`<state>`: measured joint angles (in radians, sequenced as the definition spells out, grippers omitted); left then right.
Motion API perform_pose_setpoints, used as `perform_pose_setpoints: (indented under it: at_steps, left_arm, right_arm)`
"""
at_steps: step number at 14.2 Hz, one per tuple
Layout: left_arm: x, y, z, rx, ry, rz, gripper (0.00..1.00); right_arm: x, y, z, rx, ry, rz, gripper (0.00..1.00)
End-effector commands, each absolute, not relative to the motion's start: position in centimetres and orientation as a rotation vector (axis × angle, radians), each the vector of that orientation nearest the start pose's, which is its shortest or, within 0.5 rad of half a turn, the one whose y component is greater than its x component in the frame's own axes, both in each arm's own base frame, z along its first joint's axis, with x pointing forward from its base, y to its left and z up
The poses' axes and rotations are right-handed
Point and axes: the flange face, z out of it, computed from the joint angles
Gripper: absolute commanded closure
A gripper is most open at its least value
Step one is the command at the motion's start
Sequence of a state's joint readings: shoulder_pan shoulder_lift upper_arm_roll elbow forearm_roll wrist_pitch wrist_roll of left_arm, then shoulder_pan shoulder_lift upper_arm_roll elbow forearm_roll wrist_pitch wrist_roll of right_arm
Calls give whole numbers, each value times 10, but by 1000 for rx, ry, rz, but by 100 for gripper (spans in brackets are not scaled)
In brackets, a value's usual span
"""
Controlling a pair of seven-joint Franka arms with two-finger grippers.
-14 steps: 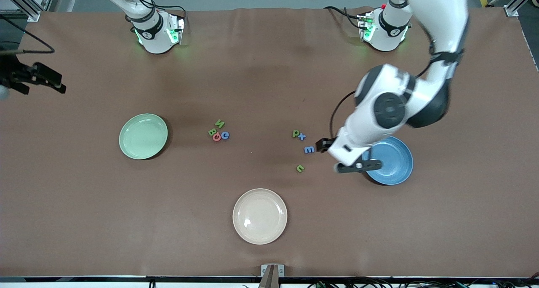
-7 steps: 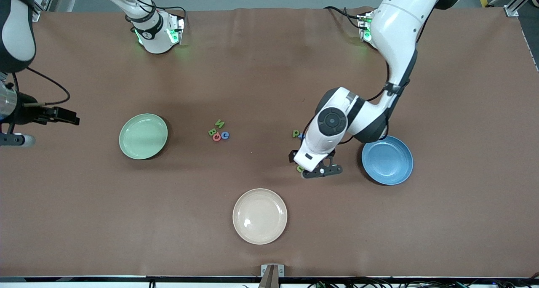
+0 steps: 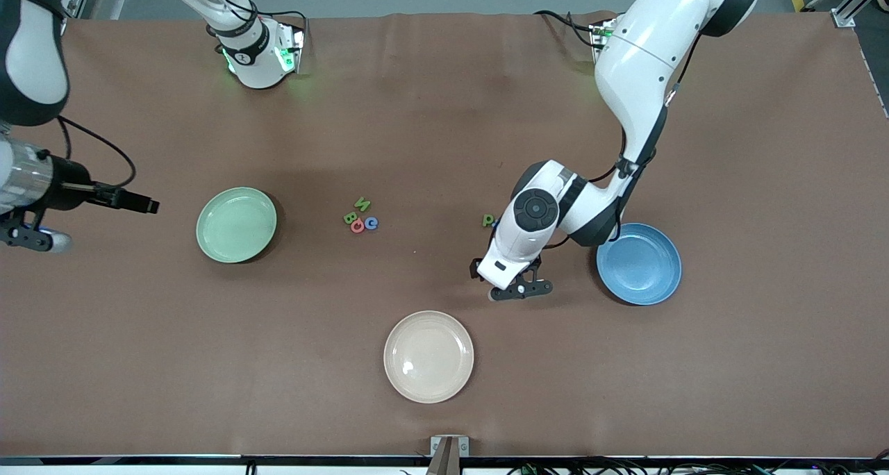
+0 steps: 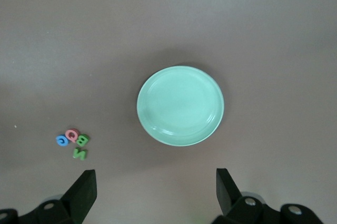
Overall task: Sort upper and lower case letters into plates
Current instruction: 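Reach the left gripper to the green u while the right gripper reaches the N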
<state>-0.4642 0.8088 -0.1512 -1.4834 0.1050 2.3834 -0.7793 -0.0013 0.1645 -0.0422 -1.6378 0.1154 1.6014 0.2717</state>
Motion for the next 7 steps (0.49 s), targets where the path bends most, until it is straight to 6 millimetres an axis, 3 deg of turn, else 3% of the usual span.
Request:
perform_pose_setpoints:
  at_steps: [1, 4, 7]
  left_arm:
    - [607, -412, 195, -3187, -206, -145, 17]
    - [603, -415, 184, -3153, -180, -161, 22]
    - [608, -417, 182, -3166, -183, -189, 32]
  right_arm:
    - [579, 33, 485, -2990, 681, 341, 0]
    - [566, 85, 450, -2984, 800, 306, 0]
    - [532, 141, 401, -2983, 877, 261, 0]
